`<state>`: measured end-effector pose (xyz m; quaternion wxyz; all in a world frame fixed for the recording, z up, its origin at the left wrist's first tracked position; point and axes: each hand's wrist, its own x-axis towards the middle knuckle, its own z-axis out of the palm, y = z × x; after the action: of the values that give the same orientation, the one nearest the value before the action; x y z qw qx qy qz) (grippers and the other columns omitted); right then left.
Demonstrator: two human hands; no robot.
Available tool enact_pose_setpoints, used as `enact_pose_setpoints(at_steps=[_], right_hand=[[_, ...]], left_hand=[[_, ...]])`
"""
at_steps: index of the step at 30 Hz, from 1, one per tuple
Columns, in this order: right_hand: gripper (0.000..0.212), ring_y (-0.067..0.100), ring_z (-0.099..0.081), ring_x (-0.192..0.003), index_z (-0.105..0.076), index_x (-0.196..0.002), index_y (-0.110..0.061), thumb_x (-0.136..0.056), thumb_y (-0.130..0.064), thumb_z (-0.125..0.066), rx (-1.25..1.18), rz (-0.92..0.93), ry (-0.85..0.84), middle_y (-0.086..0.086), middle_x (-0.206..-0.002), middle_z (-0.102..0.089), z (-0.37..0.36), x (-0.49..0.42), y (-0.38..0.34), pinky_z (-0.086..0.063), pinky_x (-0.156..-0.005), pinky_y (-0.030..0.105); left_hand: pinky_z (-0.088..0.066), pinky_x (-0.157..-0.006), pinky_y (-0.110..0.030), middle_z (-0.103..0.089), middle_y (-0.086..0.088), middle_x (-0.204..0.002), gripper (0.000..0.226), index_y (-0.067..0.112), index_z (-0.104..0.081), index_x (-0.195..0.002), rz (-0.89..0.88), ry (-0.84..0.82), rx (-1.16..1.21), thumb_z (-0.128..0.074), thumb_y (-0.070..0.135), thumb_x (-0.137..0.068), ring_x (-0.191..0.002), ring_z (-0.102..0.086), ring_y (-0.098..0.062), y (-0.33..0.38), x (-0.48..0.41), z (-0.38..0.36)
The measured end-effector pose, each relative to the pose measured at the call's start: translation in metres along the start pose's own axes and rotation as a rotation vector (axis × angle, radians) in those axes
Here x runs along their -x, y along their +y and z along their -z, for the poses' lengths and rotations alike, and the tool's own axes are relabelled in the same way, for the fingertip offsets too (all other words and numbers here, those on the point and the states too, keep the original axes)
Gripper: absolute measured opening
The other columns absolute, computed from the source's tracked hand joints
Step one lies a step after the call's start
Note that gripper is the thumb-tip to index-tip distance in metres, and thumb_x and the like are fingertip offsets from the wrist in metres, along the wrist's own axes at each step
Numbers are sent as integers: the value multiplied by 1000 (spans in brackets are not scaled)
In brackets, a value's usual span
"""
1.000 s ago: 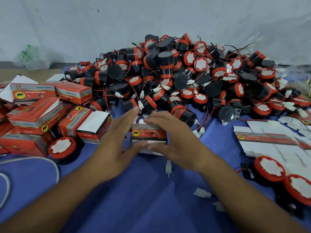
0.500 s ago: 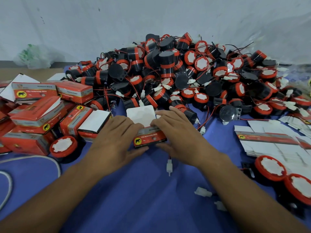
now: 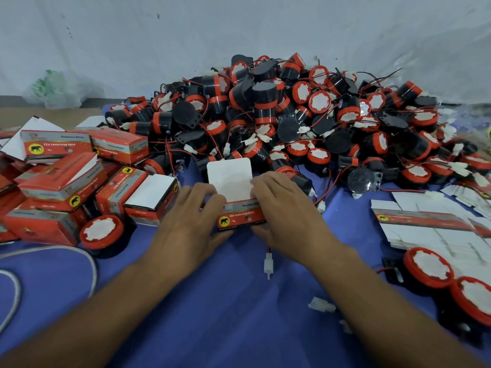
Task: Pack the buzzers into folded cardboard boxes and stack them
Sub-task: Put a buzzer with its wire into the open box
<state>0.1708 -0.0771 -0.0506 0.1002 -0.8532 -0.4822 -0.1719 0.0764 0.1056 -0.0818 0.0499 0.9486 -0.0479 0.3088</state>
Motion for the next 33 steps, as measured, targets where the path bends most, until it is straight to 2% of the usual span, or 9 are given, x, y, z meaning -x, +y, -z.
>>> enact_pose_setpoints(at_steps=[6, 9, 11, 14, 18, 21, 26, 29, 33], right_hand=[[28, 26, -62, -90, -39, -105, -16, -93, -24, -63, 78, -173, -102, 3, -106, -60, -4, 2, -13, -38, -60, 35], [70, 29, -64, -88, -43, -123, -19, -86, -79, -36, -25, -180, -194, 2, -101, -66, 5, 0, -2, -50, -66, 38], [89, 31, -65, -88, -43, -131, -25, -78, -90, -13, -214, -301, -59, 3, -96, -70, 10, 1, 7, -51, -67, 38], [55, 32, -60, -98, -54, -131, -22, -95, -62, -41, -224, -460, 245, 6, -107, -66, 3, 4, 38, -50, -72, 39], [57, 38, -43, -122, -42, -150, -23, -97, -30, -60, -187, -432, 6, 14, -141, -44, -15, 10, 63, -39, -103, 46], [44, 29, -53, -108, -54, -134, -21, -91, -23, -64, -359, -399, 3, 8, -121, -57, -19, 10, 62, -46, -85, 36], [42, 12, -58, -58, -41, -108, -24, -79, -23, -71, -460, -561, -27, -3, -68, -59, -6, 12, 67, -42, -45, 31], [49, 9, -68, -67, -52, -126, -30, -83, -15, -70, -858, -705, -3, -3, -84, -68, 8, 12, 75, -53, -63, 28], [20, 22, -71, -86, -71, -99, -12, -84, 1, -70, -1496, -649, 277, 6, -91, -73, 35, 7, 78, -56, -74, 31]], left_hand=[[-37, -84, -7, -46, 7, -125, 30, 31, -59, -97, 239, -19, 484, -59, 60, -89, -101, -51, -2, -2, 3, -4], [-46, -71, -21, -53, 18, -109, 18, 38, -60, -91, 334, -86, 655, -70, 51, -85, -89, -55, -4, -4, 5, -2], [-39, -58, -22, -54, 13, -77, 21, 33, -59, -89, 343, -179, 738, -75, 45, -83, -66, -49, -6, -6, 6, -1], [-33, -59, -15, -48, 16, -76, 27, 38, -55, -93, 346, -215, 644, -79, 37, -81, -70, -45, -5, -4, 10, -3], [-39, -85, -20, -40, 14, -112, 47, 53, -42, -105, 410, -236, 558, -78, 43, -78, -105, -43, -12, -1, 12, -5], [-46, -90, -32, -44, 15, -121, 56, 55, -37, -110, 409, -218, 560, -80, 42, -78, -112, -45, -16, -2, 12, -4], [-42, -74, -7, -42, 45, -112, 61, 46, -39, -114, 451, -52, 645, -83, 25, -77, -106, -45, 17, -5, 10, -6], [-39, -75, 1, -42, 49, -109, 63, 36, -41, -119, 471, -9, 660, -84, 20, -76, -105, -44, 22, -10, 10, -9], [-38, -73, 2, -41, 49, -111, 62, 46, -40, -113, 445, -49, 656, -85, 26, -74, -103, -45, 20, -7, 9, -6]])
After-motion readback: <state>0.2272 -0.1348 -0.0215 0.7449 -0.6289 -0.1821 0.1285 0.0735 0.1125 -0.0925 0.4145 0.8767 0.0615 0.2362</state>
